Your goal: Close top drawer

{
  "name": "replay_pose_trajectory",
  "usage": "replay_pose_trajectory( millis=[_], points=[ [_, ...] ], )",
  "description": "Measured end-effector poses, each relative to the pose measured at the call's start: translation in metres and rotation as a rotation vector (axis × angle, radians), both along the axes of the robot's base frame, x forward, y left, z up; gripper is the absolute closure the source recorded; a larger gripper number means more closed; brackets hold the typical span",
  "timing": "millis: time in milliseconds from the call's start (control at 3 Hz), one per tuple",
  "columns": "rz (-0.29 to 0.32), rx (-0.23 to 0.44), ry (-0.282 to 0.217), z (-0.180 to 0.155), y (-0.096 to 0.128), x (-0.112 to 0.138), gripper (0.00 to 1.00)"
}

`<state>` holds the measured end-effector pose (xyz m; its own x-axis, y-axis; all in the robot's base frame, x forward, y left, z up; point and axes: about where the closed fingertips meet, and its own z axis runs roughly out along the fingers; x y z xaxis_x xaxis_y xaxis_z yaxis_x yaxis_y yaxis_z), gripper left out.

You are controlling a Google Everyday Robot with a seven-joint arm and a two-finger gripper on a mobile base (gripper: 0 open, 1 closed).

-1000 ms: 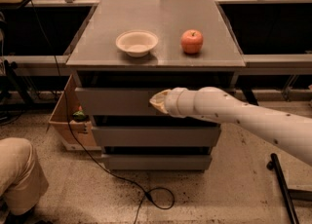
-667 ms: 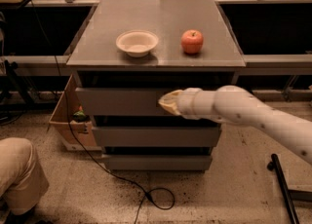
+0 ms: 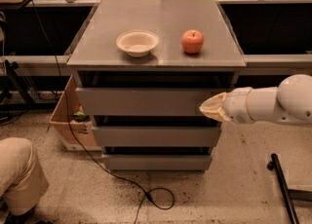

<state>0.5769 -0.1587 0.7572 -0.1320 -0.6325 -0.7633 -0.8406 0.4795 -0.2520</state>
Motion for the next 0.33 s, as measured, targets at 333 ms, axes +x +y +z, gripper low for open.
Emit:
replay_pose_trajectory(
  millis=[333],
  points=[
    [0.057, -0.007, 0.062, -0.0079, 0.0066, -0.0194, 1.0]
  ],
)
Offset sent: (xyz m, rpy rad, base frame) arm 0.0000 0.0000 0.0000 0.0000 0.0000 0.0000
